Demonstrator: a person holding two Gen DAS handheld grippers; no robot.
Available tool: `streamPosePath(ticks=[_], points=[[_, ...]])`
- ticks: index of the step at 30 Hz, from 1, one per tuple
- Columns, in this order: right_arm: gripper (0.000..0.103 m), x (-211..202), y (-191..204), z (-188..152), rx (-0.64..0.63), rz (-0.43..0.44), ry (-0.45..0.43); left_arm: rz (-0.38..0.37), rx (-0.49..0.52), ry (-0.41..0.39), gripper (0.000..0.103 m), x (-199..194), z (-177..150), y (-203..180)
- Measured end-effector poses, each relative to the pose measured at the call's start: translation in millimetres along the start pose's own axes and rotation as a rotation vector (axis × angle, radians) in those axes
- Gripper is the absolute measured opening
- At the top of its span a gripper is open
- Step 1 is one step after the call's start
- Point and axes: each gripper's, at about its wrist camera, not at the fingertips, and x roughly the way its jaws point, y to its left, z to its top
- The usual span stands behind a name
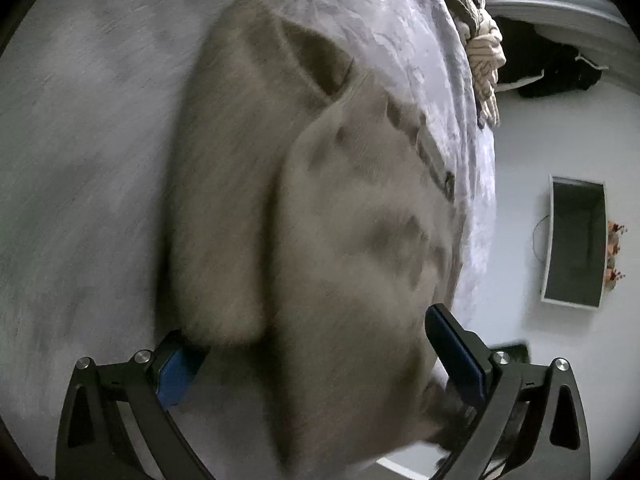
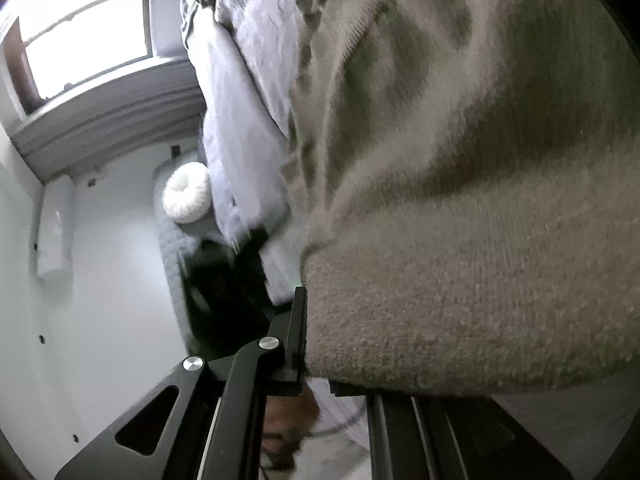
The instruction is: Fold small clothes
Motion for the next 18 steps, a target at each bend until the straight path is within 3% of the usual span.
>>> streamPosePath(ticks=[4, 6, 8, 9, 10, 12, 13, 16, 18], points=[[0.008, 2.6, -10.5, -4.6, 0.017, -0.030, 0.041, 0.063, 0.043, 0.012, 0.102, 17.7, 18.6, -16.1], [0.010, -1.7, -17.7, -9.8, 0.008, -0.077, 0.077, 0.134, 0.090, 0.023, 0.102, 29.2, 19.5, -26.5], [0.015, -9.4, -14.1, -12.4, -0.031, -0.153, 0.125, 0.193, 0.136, 0.022, 0.089, 37.9, 17.6, -36.5], [0.017, -14.9, -10.8, -13.6, -0.063, -0.195, 0.151, 0.225, 0.159, 0.020, 0.078, 42.2, 16.4, -41.5], [0.022, -25.4, -4.9, -14.6, -0.113, -0.242, 0.171, 0.253, 0.172, 0.018, 0.077, 45.0, 16.6, -44.6], [0.046, -43.2, 3.3, -12.4, -0.170, -0.295, 0.162, 0.287, 0.192, 0.003, 0.077, 46.1, 15.9, -48.4], [0.067, -54.9, 7.7, -8.8, -0.194, -0.318, 0.141, 0.300, 0.202, -0.004, 0.077, 45.9, 15.8, -48.8], [0.069, -87.0, 18.9, 13.6, -0.238, -0.382, 0.011, 0.337, 0.221, -0.004, 0.077, 50.0, 19.3, -51.0], [0.054, -97.5, 21.7, 32.0, -0.243, -0.426, -0.067, 0.355, 0.222, -0.006, 0.077, 51.7, 22.1, -51.1]])
